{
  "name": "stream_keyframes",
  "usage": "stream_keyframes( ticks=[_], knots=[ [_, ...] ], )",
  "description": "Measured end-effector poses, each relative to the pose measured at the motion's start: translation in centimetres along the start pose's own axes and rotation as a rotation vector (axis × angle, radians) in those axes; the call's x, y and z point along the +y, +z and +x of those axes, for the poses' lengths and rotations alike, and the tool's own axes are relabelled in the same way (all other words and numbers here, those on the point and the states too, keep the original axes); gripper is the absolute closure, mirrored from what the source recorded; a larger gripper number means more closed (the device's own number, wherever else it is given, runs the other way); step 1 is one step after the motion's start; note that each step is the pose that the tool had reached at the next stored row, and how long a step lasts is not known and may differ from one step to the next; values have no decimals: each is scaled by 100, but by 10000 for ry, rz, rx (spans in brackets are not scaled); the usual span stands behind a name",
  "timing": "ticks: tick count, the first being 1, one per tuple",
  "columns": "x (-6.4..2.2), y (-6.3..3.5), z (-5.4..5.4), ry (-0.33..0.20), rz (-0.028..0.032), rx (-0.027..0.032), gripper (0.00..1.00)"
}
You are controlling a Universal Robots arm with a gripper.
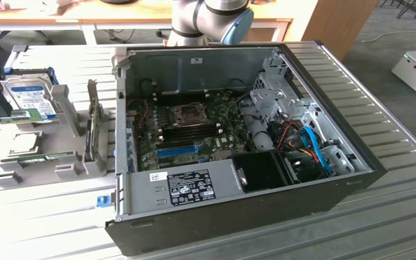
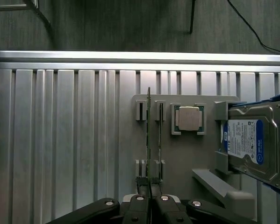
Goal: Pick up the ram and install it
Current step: 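Pick up the ram and move it above insertion slot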
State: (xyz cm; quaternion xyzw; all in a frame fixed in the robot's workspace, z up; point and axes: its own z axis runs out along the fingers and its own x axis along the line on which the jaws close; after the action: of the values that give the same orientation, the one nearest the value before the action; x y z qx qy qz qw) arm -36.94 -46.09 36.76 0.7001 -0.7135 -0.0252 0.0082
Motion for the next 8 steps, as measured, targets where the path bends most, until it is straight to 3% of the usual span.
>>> stream_keyframes(
  ticks=[8],
  knots=[
    [4,-86,-2,0,0,0,88]
  ],
)
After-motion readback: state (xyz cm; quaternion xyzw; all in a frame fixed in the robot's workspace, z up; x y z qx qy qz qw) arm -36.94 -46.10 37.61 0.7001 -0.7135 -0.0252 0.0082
